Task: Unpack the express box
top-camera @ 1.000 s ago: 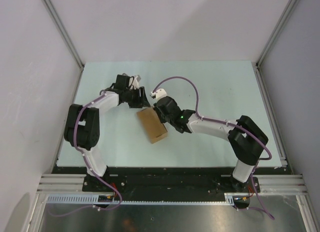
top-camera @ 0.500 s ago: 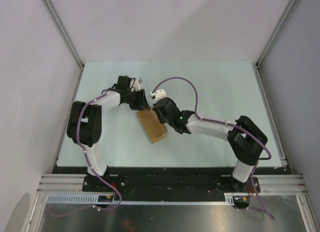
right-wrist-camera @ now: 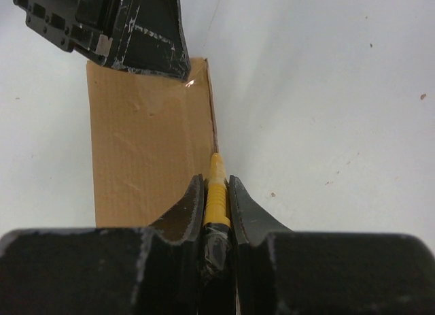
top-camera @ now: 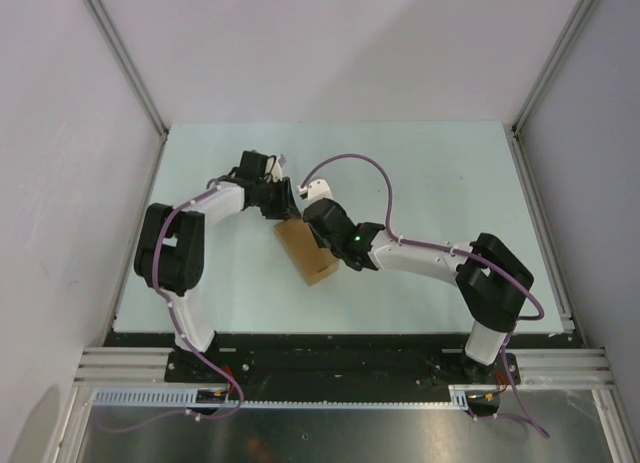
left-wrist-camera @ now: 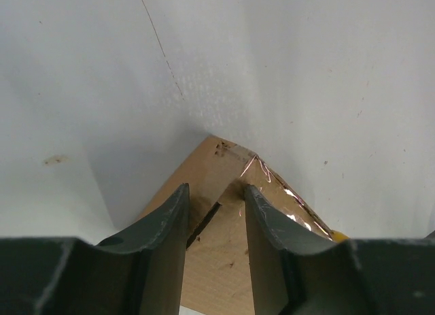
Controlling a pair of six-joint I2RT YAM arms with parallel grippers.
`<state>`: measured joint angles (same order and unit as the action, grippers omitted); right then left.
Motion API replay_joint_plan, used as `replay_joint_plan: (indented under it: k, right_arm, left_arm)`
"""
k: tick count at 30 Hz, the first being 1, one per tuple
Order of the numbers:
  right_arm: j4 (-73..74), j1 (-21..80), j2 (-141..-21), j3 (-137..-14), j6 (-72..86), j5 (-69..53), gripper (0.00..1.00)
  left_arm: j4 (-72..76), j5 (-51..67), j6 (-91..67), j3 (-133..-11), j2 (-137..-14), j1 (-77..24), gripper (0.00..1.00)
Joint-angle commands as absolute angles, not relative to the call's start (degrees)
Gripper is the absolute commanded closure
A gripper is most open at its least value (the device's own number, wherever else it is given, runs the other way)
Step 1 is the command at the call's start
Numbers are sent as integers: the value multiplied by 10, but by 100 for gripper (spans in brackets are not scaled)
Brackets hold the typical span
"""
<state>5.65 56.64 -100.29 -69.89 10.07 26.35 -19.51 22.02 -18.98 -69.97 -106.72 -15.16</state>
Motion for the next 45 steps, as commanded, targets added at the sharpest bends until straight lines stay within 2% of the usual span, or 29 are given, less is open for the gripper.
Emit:
replay_joint_plan:
  k: [1,45]
  right_arm:
    - [90,578,-988,-720,106,292,100]
    - [163,615,-860,-570,159,272,100]
  left_arm:
    - [-234,114,-180,-687,-1084,-154,62]
    - [-237,98,-176,-691,-1091,-158,66]
